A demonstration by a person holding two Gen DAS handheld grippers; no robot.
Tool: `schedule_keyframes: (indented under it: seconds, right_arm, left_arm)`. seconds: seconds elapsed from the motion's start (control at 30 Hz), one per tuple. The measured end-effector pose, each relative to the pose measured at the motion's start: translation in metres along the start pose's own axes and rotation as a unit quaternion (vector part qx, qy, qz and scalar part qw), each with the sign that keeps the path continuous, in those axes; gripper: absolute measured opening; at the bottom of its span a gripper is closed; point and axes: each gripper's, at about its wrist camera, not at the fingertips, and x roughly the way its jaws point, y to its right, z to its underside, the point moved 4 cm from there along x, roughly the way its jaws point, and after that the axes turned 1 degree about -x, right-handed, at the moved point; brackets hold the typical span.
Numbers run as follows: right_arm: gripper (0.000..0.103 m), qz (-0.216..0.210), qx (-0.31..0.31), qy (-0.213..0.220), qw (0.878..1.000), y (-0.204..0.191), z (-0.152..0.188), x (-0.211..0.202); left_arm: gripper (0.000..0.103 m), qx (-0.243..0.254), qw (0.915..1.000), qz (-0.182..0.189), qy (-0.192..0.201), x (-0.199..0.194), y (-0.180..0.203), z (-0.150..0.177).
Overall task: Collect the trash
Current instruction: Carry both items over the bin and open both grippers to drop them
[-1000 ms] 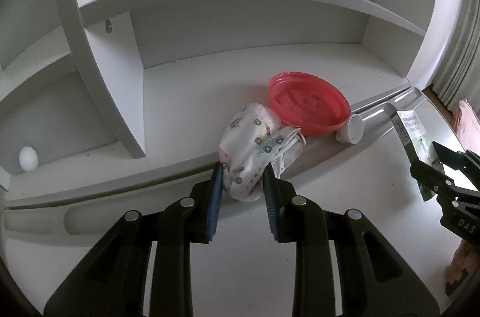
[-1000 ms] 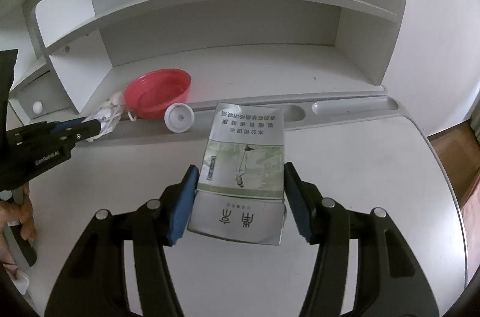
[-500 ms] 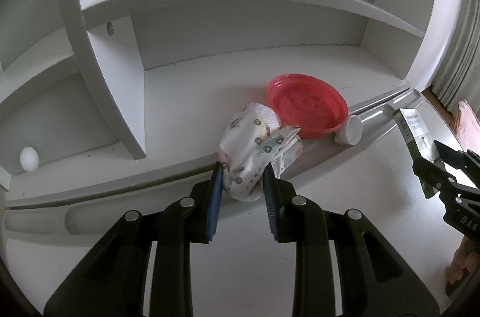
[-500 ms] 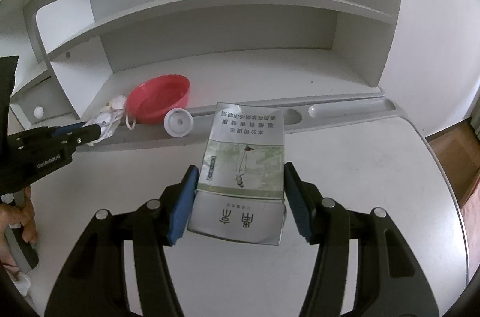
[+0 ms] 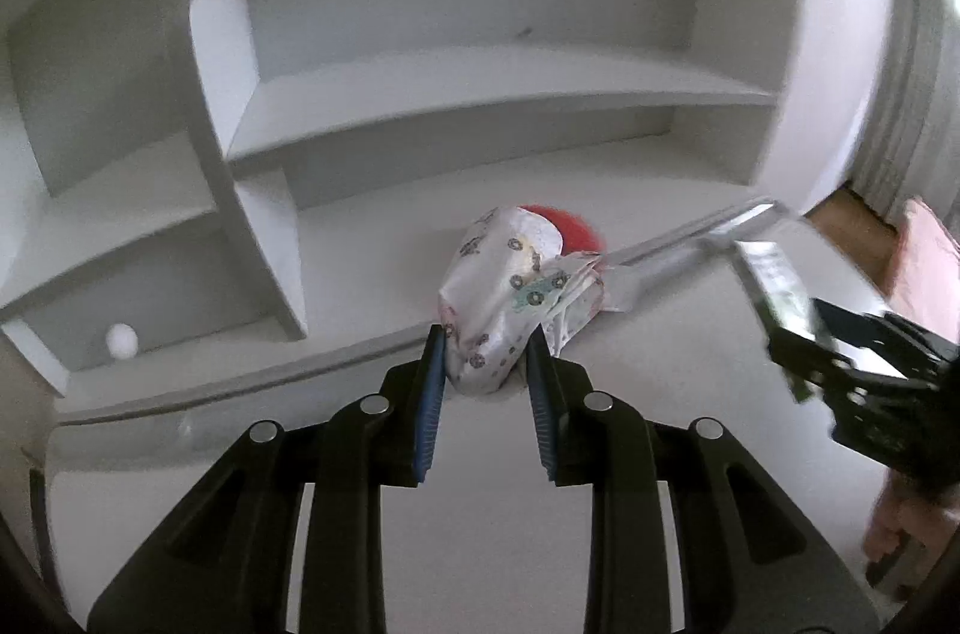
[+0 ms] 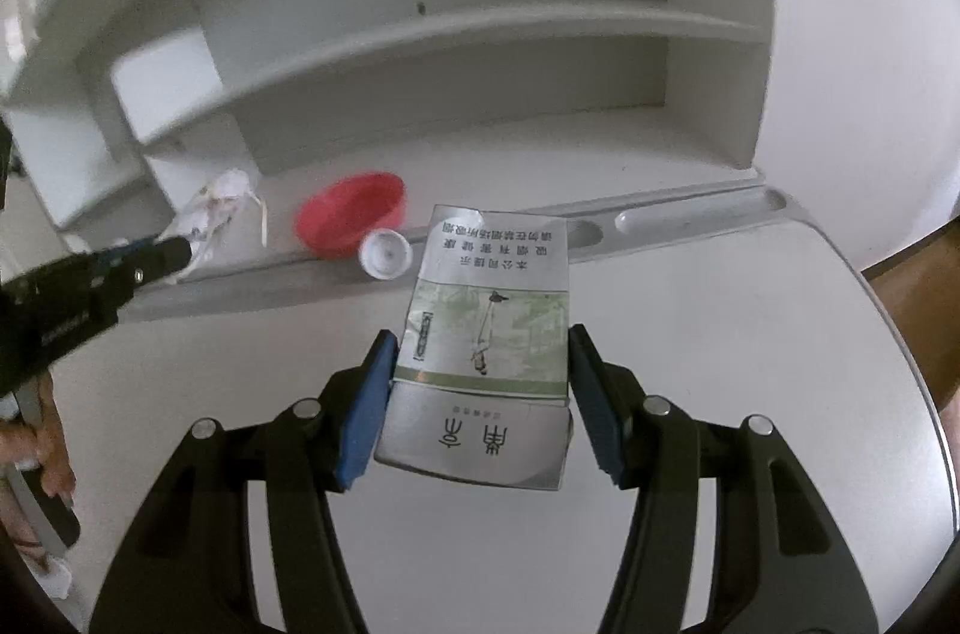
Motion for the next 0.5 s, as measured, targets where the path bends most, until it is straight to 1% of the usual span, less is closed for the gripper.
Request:
schedule_keyframes:
  seconds: [0.03, 0.07, 0.13, 0.17, 0.2, 0.23, 0.27, 0.3, 0.33, 0.37, 0.4, 0.43, 0.47, 0.5]
  right_arm:
    - [0.057, -0.004, 0.002, 0.006, 1.0, 0.004, 0.0, -0.011]
    - [0.057, -0.004, 0.007, 0.014, 1.0, 0.011, 0.0, -0.026]
    - [0.057, -0.014, 0.035, 0.04, 0.999, 0.039, -0.001, -0.072]
    - [0.057, -0.014, 0.05, 0.053, 0.997, 0.056, -0.001, -0.095]
    - [0.057, -0.008, 0.073, 0.077, 0.994, 0.084, 0.003, -0.133]
    - [0.057, -0.001, 0.088, 0.09, 0.992, 0.104, 0.007, -0.157]
    - [0.057, 0.007, 0.102, 0.101, 0.99, 0.125, 0.014, -0.183]
    - [0.057, 0.016, 0.12, 0.11, 0.987, 0.149, 0.024, -0.21]
    - [0.057, 0.03, 0.139, 0.114, 0.983, 0.177, 0.04, -0.24]
    - [0.057, 0.045, 0.156, 0.111, 0.98, 0.203, 0.058, -0.265]
    - [0.057, 0.056, 0.169, 0.107, 0.978, 0.219, 0.072, -0.281]
    - [0.057, 0.072, 0.191, 0.096, 0.974, 0.244, 0.096, -0.3]
    - [0.057, 0.089, 0.213, 0.081, 0.97, 0.267, 0.121, -0.313]
    - [0.057, 0.1, 0.226, 0.066, 0.967, 0.28, 0.14, -0.319]
  left_arm:
    - [0.026, 0.003, 0.9997, 0.024, 0.001, -0.012, 0.015, -0.002]
    - [0.026, 0.014, 0.9985, 0.053, 0.004, -0.027, 0.038, -0.003]
    - [0.026, 0.049, 0.9955, 0.081, 0.012, -0.049, 0.08, -0.003]
    - [0.026, 0.076, 0.9919, 0.101, 0.02, -0.064, 0.115, -0.002]
    - [0.026, 0.089, 0.9888, 0.117, 0.024, -0.073, 0.136, 0.001]
    - [0.026, 0.11, 0.9796, 0.166, 0.028, -0.091, 0.184, 0.007]
    - [0.026, 0.118, 0.9741, 0.191, 0.028, -0.099, 0.204, 0.011]
    - [0.026, 0.127, 0.9667, 0.22, 0.029, -0.107, 0.228, 0.017]
    - [0.026, 0.139, 0.9566, 0.255, 0.027, -0.118, 0.259, 0.027]
    - [0.026, 0.158, 0.9425, 0.294, 0.018, -0.13, 0.299, 0.044]
    - [0.026, 0.17, 0.9334, 0.316, 0.011, -0.136, 0.322, 0.055]
    - [0.026, 0.184, 0.9227, 0.339, -0.001, -0.141, 0.349, 0.07]
    - [0.026, 0.206, 0.9089, 0.362, -0.022, -0.142, 0.383, 0.094]
    - [0.026, 0.226, 0.8976, 0.376, -0.047, -0.139, 0.412, 0.12]
